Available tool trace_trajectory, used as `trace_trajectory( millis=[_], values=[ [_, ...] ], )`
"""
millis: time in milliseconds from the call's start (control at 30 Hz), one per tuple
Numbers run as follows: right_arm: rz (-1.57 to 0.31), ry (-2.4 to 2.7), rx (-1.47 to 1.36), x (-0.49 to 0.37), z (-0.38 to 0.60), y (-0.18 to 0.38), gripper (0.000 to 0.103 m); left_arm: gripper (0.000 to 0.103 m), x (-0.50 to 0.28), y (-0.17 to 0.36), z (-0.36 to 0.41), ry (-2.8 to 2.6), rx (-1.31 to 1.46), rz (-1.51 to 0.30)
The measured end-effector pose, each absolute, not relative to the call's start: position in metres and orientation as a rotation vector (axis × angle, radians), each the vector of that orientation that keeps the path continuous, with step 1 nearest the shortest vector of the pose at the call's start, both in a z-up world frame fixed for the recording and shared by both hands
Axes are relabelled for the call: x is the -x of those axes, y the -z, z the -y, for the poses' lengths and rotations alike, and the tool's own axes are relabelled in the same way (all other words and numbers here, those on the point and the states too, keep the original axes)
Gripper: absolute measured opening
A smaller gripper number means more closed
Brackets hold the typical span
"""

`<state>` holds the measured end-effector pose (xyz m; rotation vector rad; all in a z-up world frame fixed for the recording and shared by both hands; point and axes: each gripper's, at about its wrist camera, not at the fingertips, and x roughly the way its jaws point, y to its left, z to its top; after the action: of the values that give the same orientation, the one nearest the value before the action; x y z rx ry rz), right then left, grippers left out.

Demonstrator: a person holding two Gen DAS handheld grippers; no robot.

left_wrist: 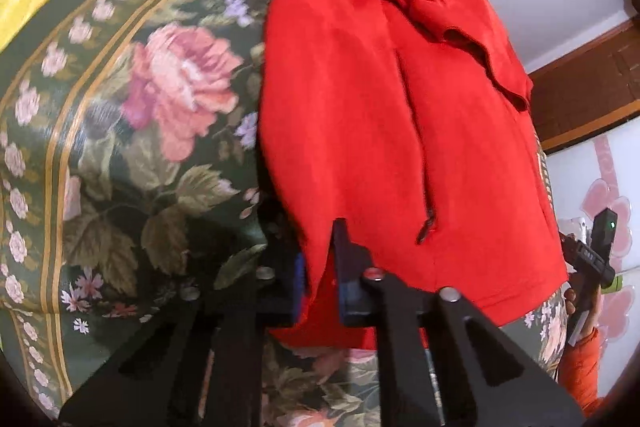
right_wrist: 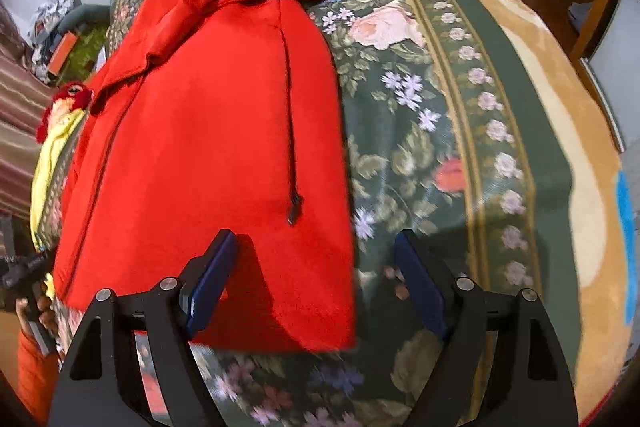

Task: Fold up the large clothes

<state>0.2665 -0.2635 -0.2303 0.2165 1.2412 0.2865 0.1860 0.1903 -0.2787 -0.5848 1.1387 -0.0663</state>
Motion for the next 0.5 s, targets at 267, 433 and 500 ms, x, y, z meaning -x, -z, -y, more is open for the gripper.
trace_trajectory(
  millis=[267,433,500],
  values=[
    [-1.231,-0.383,-0.233,-0.274,0.246,0.225,0.013,0.006,-0.203,0.248,-0.187,0.099,0.601,-1.047],
    [-1.213,-0.416,-0.244,-0.279,0.249,0.21,0.013,0.006,-0.205,0.218,-0.191,0.116,0.577,-0.973],
    [-1.181,-0.43,-0.239,-0.281,0.25,0.198,0.013,0.006,-0.207,0.207,-0.192,0.118,0.56,-0.949]
  ],
)
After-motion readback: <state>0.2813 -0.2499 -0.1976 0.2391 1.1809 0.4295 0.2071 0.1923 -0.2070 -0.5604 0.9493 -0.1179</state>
